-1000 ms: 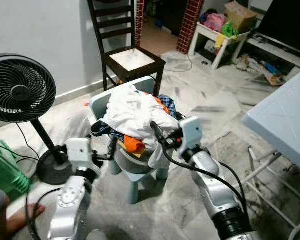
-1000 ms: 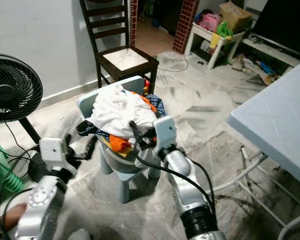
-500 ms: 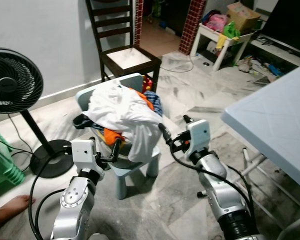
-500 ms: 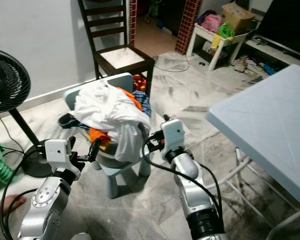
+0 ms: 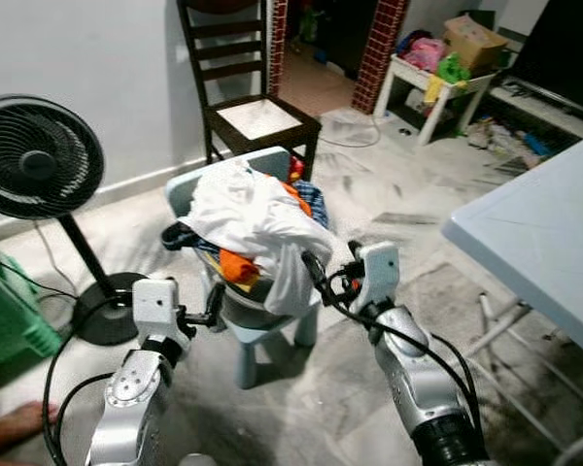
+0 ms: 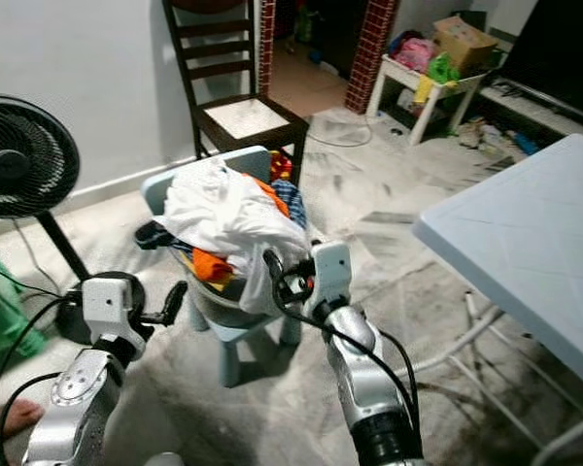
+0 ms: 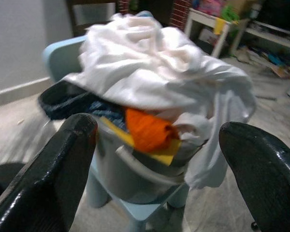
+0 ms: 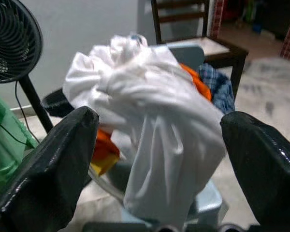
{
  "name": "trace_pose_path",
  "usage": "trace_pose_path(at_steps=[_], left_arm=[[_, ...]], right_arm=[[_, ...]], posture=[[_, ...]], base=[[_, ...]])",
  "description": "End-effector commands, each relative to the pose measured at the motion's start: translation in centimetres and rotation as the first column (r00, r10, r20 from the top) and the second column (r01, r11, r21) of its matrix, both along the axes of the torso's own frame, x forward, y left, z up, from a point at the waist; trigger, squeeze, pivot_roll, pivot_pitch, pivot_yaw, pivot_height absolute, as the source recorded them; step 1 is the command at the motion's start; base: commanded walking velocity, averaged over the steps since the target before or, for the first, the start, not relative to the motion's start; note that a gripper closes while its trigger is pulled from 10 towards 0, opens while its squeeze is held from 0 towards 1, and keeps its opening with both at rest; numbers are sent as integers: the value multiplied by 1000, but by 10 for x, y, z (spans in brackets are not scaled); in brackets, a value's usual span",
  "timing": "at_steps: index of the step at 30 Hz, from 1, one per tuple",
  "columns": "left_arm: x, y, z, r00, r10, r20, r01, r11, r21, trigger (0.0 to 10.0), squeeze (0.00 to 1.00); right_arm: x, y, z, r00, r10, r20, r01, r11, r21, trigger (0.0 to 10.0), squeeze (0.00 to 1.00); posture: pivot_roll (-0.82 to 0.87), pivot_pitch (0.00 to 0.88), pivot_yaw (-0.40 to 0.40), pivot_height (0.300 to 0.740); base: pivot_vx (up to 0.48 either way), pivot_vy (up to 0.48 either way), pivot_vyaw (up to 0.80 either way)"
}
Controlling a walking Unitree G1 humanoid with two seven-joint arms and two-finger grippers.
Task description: Hang hanger
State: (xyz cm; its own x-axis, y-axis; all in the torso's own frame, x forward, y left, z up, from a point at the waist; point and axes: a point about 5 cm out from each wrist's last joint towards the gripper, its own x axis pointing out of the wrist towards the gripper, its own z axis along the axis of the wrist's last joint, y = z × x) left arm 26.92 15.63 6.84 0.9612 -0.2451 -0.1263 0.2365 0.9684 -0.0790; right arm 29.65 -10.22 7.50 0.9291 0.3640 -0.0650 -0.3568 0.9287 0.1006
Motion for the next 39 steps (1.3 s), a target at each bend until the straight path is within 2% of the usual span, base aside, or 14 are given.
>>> trace_pose_path(at_steps=[1, 7, 8, 11, 12, 19, 25, 26, 28, 29, 31, 39], left_arm=[[3, -7, -1, 999, -39, -12, 40, 999, 13, 10000, 0], [10, -8, -2, 1000, -24, -10, 24, 1000, -7, 10000, 0], [11, -9, -3, 1000, 2, -8, -2, 1000, -26, 10000, 0], [9, -12, -5, 1000, 23, -9, -23, 999, -49, 10000, 0], [8, -15, -7, 999, 38, -12, -39, 997, -62, 10000, 0], [3, -15, -15, 994, 108, -25, -110, 989, -96, 10000, 0], [5, -18, -15, 996, 88, -23, -90, 990, -105, 10000, 0], [7, -20, -14, 998, 62, -23, -64, 993, -98, 10000, 0], [8, -21, -13, 999, 45, -23, -47, 995, -92, 10000, 0], [10, -21, -12, 1000, 21, -21, -22, 996, -81, 10000, 0], [18, -22, -6, 999, -38, -9, 37, 998, -47, 10000, 0], [29, -15, 2, 998, -63, 15, 63, 998, 1, 10000, 0]], right_arm=[[2, -10, 1, 999, -38, -1, 38, 999, -1, 10000, 0], [1, -11, 0, 999, -41, -11, 41, 999, -13, 10000, 0], [1, -12, 2, 1000, -13, -12, 13, 999, -30, 10000, 0], [2, -14, 3, 1000, 23, -13, -24, 998, -53, 10000, 0], [4, -16, 5, 999, 46, -11, -47, 996, -72, 10000, 0], [10, -15, 10, 995, 98, -9, -99, 989, -106, 10000, 0], [13, -9, 16, 995, 96, 20, -94, 990, -106, 10000, 0], [14, -9, 18, 996, 79, 37, -75, 992, -99, 10000, 0], [14, -9, 19, 997, 66, 47, -62, 994, -94, 10000, 0], [13, -9, 20, 997, 46, 66, -40, 995, -91, 10000, 0], [10, -13, 21, 994, -33, 105, 40, 998, -57, 10000, 0], [9, -7, 19, 988, -87, 130, 89, 996, -17, 10000, 0]], posture=[[150, 45, -18, 740], [145, 48, -62, 740], [156, 47, -107, 740], [162, 40, -149, 740], [167, 39, -186, 740], [185, 27, -231, 740], [156, 25, -203, 740], [131, 22, -169, 740], [127, 21, -161, 740], [111, 19, -125, 740], [99, 7, -71, 740], [104, 0, -6, 740]], base=[[0, 0, 0], [0, 0, 0], [0, 0, 0], [0, 0, 0], [0, 0, 0], [0, 0, 0], [0, 0, 0], [0, 0, 0], [0, 0, 0], [0, 0, 0], [0, 0, 0], [0, 0, 0]])
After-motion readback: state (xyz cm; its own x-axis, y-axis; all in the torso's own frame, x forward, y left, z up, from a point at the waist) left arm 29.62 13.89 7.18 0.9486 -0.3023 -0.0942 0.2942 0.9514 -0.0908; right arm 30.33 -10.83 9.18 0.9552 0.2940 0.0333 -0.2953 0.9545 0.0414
